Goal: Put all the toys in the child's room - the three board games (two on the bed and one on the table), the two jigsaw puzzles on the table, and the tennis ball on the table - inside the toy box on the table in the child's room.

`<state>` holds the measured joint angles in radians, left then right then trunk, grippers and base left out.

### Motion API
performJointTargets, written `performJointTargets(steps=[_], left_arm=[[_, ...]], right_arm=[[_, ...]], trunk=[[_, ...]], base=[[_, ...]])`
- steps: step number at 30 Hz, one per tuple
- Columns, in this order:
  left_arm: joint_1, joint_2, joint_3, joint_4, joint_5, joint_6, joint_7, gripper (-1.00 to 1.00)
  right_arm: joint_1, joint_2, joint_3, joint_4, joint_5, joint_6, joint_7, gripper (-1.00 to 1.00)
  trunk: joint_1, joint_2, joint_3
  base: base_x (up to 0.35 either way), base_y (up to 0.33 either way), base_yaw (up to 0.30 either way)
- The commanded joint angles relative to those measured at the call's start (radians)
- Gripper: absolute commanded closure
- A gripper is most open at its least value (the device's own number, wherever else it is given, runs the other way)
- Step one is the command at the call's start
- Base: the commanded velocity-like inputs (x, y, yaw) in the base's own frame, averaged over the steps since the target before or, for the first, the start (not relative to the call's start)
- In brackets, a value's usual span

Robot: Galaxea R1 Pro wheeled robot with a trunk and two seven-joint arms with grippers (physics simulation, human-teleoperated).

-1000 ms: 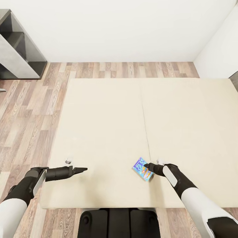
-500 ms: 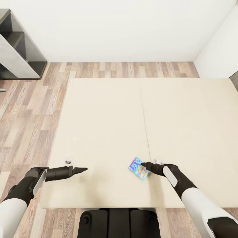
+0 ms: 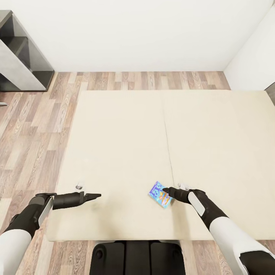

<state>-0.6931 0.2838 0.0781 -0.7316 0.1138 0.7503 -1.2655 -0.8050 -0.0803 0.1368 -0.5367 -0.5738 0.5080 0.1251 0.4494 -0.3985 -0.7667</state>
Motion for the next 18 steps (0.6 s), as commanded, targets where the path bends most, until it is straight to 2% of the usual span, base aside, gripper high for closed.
performJointTargets(steps=[1,18], left_arm=[[0.0,0.0,0.0,0.0,0.003,0.009,-0.002,-1.0],[0.0,0.0,0.0,0.0,0.003,0.009,-0.002,-1.0]], right_arm=[[0.0,-0.001,0.004,-0.001,0.0,0.003,0.001,-1.0],[0.0,0.0,0.004,0.0,0.0,0.003,0.001,-1.0]], trunk=[[0.001,-0.001,-0.001],[0.001,-0.001,-0.001]], base=[[0.0,0.0,0.0],[0.0,0.0,0.0]])
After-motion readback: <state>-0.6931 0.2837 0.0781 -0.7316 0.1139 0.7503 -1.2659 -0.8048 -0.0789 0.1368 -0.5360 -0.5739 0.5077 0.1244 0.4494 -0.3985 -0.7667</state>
